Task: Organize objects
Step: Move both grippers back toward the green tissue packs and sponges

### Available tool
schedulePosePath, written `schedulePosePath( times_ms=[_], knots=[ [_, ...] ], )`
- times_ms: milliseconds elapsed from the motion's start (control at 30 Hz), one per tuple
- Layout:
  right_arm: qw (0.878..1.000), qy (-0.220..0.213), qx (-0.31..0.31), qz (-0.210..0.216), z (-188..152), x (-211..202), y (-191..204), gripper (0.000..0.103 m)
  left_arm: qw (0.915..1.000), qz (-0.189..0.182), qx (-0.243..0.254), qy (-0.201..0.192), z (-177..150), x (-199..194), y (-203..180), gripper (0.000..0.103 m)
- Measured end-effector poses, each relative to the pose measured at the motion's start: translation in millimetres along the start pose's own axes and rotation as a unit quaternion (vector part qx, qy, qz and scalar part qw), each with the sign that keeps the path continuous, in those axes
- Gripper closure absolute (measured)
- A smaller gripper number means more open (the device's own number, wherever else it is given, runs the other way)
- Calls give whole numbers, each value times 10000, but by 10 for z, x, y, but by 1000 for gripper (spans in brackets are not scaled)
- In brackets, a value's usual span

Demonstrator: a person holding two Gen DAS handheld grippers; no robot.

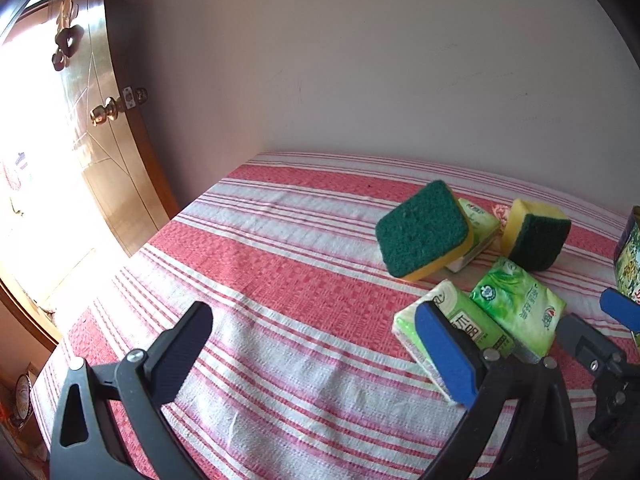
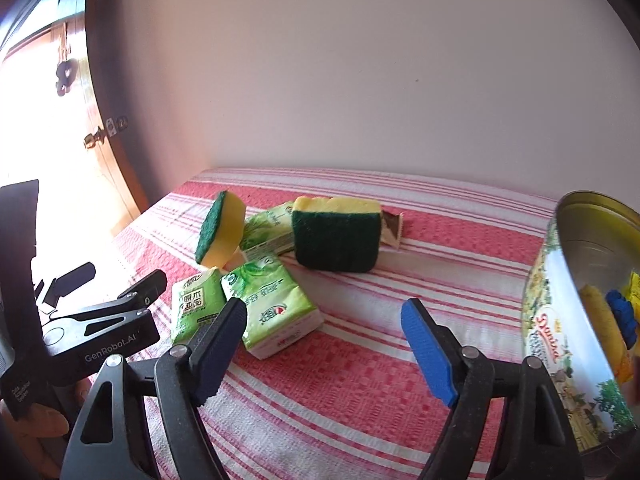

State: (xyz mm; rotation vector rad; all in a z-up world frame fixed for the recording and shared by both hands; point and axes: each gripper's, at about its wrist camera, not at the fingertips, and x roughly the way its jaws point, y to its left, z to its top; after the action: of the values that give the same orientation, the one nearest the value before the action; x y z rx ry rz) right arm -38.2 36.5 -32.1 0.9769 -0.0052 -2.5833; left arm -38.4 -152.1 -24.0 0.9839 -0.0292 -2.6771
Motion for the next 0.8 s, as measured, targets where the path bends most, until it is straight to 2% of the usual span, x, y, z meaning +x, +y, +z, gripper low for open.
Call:
schedulePosePath(
  times_ms=[167, 267, 300, 367, 433, 533, 700, 800],
  knots=[
    [9978, 612, -226, 96, 58, 376, 159, 21, 9996, -74, -148, 227, 13, 56, 85, 1],
    [9970, 705, -106, 289, 99, 497, 150, 22, 9996, -56, -144, 251, 29, 63, 65, 1],
    [9967, 739, -44, 333, 102, 521, 127, 24, 9996, -76, -136, 256, 29, 58, 50, 1],
    [9963, 765, 83, 393, 101, 537, 73, 35, 9994, -133, -140, 294, 23, 47, 6, 1],
    [9960, 795, 81, 403, 86, 508, 26, 38, 9994, -107, -121, 308, 20, 46, -37, 1],
    [9970, 746, 94, 194, 44, 399, -65, 38, 9990, -217, -145, 359, 22, 51, -98, 1],
    [9976, 499, 387, -284, -50, 137, -321, 39, 9985, -218, -136, 478, 27, 87, -305, 1],
    [9964, 483, 572, -402, -102, 27, -493, 39, 9982, -178, -123, 568, 18, 152, -429, 1]
  ],
)
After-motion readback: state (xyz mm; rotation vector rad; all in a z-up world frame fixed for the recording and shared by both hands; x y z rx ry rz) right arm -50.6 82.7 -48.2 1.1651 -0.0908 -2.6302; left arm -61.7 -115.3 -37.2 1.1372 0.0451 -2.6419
